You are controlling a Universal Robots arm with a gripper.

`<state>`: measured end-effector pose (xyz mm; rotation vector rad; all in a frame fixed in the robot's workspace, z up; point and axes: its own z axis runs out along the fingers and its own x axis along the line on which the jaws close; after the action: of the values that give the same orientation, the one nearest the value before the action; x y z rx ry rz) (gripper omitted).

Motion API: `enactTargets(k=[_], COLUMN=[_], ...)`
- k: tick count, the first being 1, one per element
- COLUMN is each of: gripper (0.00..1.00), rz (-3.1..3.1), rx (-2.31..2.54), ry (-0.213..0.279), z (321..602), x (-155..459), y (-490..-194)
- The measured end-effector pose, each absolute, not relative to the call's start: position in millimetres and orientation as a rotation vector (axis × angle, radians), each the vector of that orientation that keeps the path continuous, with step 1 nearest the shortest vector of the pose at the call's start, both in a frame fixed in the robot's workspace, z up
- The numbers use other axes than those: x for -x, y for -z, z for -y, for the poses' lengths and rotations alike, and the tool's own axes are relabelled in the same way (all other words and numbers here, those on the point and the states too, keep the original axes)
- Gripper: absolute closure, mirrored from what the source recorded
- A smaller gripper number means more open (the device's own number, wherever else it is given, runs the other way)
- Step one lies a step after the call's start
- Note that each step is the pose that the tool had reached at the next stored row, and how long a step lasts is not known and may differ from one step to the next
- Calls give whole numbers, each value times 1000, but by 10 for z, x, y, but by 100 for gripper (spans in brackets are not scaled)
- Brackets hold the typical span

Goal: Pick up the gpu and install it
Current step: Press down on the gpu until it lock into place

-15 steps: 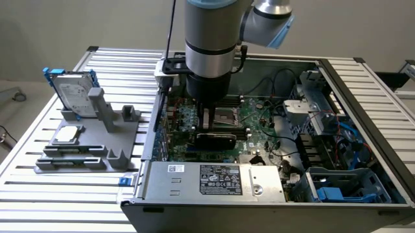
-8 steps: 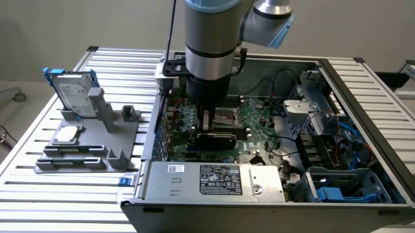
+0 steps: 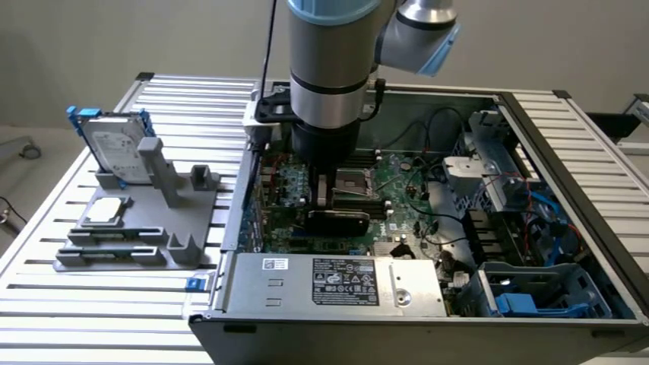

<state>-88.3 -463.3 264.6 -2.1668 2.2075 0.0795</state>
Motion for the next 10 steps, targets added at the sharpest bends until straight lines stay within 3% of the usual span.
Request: enactTargets(k=[10], gripper=[89], rz=[-2200], rx=[2160], ry=[-94], z=[4630], x=[917], y=[-2792])
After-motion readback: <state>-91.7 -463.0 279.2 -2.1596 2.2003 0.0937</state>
